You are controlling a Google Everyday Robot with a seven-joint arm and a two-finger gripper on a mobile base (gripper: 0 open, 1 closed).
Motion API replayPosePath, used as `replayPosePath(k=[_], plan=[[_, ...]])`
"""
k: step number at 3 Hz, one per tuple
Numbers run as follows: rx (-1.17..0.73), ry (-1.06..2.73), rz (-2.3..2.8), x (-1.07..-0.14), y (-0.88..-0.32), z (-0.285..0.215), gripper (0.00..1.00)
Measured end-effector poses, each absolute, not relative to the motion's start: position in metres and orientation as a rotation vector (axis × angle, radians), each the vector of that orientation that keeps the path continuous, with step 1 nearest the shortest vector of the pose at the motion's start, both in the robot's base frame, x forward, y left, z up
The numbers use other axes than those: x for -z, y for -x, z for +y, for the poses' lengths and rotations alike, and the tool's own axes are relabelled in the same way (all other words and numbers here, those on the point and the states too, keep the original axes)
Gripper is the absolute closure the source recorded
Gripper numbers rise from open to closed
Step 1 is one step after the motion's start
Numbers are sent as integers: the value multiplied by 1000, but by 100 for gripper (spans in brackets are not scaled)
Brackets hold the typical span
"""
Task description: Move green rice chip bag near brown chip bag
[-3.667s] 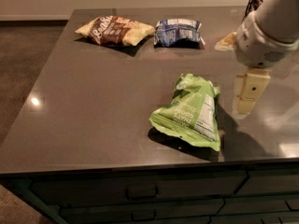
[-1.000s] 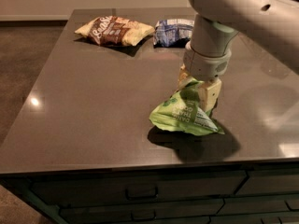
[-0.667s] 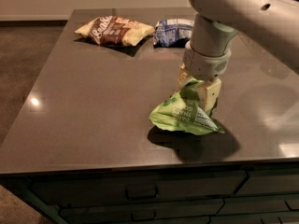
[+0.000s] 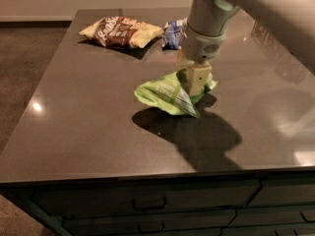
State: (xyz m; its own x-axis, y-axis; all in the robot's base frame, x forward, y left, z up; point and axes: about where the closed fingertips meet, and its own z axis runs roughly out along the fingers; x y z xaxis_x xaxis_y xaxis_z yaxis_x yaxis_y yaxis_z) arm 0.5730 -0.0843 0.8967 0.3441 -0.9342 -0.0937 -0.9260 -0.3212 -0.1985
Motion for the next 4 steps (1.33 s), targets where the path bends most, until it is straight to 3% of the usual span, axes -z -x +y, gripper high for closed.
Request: replayPosePath(k=[4], plan=[[168, 1788, 1978, -921, -700, -42, 100]])
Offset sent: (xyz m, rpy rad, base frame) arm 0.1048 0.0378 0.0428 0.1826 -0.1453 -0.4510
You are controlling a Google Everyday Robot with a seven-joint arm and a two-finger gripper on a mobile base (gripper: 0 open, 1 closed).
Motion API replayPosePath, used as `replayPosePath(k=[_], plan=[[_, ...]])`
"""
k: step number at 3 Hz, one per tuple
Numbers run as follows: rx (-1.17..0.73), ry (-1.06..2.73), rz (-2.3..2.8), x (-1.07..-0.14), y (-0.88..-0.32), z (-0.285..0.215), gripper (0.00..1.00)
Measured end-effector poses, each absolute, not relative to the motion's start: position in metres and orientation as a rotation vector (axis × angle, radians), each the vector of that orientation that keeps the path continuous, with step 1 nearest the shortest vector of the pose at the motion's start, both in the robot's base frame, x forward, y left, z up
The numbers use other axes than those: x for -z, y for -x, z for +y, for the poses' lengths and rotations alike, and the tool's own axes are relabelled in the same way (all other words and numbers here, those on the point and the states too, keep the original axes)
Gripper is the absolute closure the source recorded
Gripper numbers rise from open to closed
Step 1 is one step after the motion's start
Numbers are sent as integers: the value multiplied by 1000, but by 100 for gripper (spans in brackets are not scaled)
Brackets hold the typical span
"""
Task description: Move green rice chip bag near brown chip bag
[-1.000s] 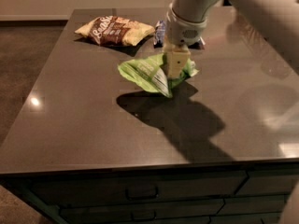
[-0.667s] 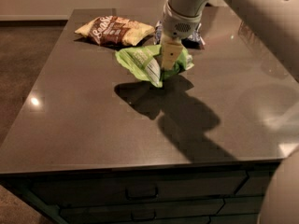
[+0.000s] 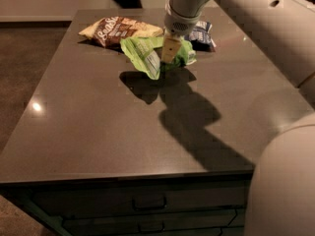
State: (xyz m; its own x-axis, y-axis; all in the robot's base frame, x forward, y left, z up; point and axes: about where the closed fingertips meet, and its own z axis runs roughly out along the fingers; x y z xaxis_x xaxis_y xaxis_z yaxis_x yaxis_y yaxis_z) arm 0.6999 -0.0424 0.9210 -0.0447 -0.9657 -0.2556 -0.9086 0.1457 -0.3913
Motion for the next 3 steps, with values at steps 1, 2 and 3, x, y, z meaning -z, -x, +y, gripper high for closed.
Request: replayPosePath(k=[1, 2, 3], plan=[[173, 1728, 1981, -928, -722, -29, 100], [170, 1705, 1985, -930, -733, -12, 85], [177, 1708, 1982, -929, -738, 4, 61]])
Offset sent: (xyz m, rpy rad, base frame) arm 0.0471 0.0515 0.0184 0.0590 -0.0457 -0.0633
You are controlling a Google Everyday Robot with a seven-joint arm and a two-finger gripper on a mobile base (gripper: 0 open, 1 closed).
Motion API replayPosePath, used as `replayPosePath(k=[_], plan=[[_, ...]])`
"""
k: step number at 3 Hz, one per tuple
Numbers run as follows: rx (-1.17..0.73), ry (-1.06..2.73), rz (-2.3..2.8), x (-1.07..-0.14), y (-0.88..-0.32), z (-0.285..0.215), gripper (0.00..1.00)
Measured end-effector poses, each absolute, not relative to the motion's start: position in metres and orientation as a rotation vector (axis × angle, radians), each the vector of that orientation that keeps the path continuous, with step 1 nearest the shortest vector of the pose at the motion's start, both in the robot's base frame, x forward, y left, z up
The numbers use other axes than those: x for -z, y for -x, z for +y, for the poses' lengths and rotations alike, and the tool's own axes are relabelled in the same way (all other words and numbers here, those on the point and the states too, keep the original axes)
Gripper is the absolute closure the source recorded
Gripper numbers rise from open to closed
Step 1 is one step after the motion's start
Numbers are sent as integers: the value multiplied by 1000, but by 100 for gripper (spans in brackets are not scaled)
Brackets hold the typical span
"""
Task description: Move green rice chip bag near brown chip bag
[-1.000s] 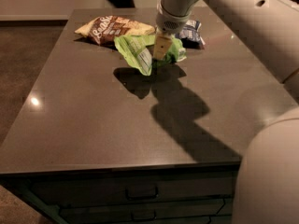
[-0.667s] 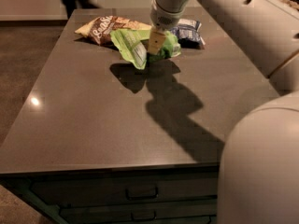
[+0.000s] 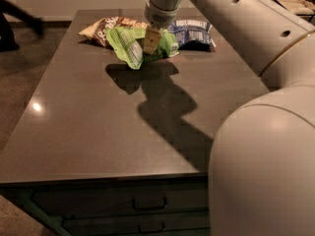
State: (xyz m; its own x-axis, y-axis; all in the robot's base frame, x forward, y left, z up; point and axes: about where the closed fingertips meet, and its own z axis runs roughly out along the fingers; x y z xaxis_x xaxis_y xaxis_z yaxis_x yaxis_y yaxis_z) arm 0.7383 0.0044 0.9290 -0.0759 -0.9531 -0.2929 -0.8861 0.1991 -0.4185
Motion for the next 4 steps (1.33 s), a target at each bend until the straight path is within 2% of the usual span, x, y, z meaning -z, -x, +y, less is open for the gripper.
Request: replayPosePath(k=[2, 3, 4], plan=[[156, 1711, 1982, -924, -740, 16, 15], [154, 1715, 1984, -921, -740, 17, 0], [154, 1715, 1984, -921, -740, 17, 0]])
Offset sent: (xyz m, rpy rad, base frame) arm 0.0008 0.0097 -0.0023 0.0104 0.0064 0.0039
